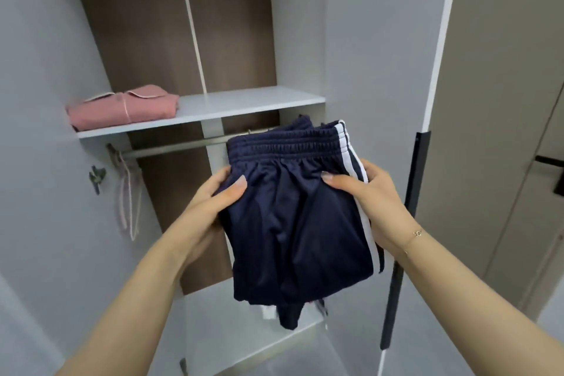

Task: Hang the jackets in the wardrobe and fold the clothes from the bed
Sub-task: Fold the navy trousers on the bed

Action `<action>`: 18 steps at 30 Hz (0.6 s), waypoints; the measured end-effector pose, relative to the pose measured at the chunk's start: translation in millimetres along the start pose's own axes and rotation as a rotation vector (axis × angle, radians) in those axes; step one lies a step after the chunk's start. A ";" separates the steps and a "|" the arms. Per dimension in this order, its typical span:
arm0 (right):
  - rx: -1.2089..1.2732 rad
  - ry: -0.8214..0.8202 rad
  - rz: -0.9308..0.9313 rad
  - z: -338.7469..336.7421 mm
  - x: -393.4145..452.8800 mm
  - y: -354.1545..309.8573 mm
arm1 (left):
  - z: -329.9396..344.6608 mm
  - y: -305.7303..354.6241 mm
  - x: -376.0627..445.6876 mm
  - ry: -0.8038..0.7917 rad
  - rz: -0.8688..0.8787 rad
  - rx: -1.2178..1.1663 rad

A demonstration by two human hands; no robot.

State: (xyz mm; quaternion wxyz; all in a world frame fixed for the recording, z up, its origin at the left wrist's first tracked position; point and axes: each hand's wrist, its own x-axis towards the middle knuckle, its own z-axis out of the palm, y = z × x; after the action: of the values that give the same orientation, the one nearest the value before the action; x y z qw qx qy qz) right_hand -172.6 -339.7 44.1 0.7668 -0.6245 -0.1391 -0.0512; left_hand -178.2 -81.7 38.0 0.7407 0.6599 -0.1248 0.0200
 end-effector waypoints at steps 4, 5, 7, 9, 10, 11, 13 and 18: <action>0.035 0.025 -0.011 12.0 64.6 -12.4 | 0.4 20.9 56.3 0.066 0.129 0.066; 0.030 0.019 -0.018 12.1 85.1 -16.7 | -0.5 27.0 74.9 0.082 0.154 0.072; 0.019 0.008 -0.035 9.5 131.5 -26.8 | -4.8 40.5 117.4 0.111 0.186 0.061; 0.021 -0.008 -0.048 4.8 185.1 -36.3 | -11.8 53.5 166.2 0.107 0.207 0.042; 0.024 -0.019 -0.056 3.2 212.8 -41.0 | -14.5 60.5 190.7 0.103 0.213 0.033; 0.028 -0.031 -0.064 2.1 242.0 -47.3 | -17.0 69.1 217.0 0.104 0.214 0.021; 0.032 -0.052 -0.086 1.6 299.2 -61.1 | -21.4 87.1 269.8 0.136 0.211 -0.001; -0.009 -0.070 -0.133 10.3 420.8 -84.6 | -38.2 117.6 375.9 0.233 0.175 -0.029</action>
State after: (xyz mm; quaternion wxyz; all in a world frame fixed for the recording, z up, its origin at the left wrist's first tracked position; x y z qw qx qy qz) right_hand 206.7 -307.8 242.5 0.7538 -0.6185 -0.2066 -0.0809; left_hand 168.9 -79.9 228.1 0.7550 0.6289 -0.0956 0.1592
